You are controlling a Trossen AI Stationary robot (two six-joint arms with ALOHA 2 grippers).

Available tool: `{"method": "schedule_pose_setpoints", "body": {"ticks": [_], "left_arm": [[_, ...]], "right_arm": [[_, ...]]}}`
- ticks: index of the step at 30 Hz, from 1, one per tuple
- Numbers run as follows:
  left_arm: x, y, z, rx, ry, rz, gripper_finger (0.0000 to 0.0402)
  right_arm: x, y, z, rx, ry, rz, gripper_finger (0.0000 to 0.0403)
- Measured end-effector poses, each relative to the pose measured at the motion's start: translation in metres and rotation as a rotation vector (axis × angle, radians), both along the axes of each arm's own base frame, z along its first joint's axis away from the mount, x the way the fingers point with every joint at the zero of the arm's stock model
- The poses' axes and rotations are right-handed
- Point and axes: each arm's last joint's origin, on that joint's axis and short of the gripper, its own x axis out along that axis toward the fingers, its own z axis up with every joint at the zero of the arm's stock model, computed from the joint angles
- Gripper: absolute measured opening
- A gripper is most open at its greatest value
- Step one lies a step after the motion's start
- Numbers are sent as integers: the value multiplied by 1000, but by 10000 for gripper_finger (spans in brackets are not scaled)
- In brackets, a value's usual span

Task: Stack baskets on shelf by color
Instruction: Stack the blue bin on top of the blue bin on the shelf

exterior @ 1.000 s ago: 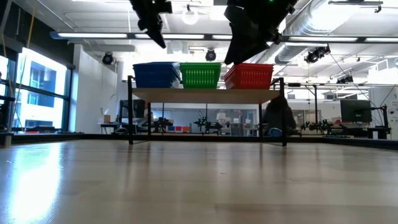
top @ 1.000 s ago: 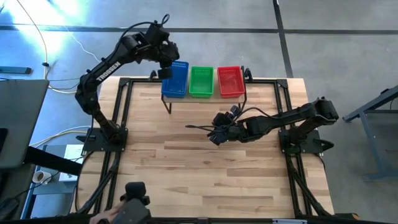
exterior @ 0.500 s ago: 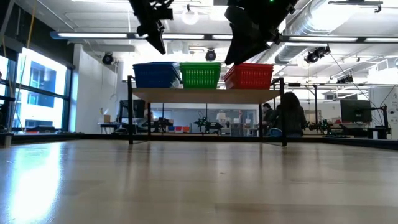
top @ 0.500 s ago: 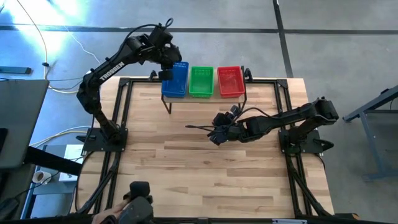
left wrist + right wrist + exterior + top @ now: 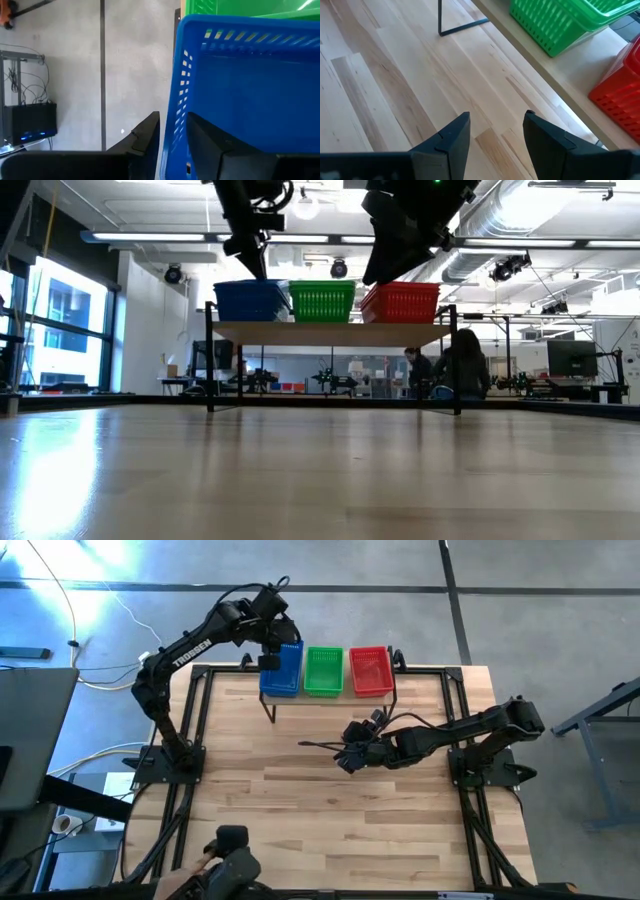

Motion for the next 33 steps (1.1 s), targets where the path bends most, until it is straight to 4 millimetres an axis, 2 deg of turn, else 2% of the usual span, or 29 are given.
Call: {"method": "schedule_pose_setpoints", "body": {"ticks": [5, 10, 19, 25, 33], "left_arm": [[5, 5, -9, -15, 26, -12, 85], [5, 5, -9, -6, 43, -41, 81], [3, 7, -8, 0, 46, -53, 9], [3, 8, -8, 0, 41, -53, 16], [3, 8, -7, 8, 36, -60, 6]], "right_arm": [[0, 0, 0, 0, 2, 0, 167], [0, 0, 0, 0, 2, 0, 167], [0, 0, 0, 0, 2, 0, 167], [0, 0, 0, 9, -7, -9, 167], [0, 0, 0, 15, -13, -16, 167]]}}
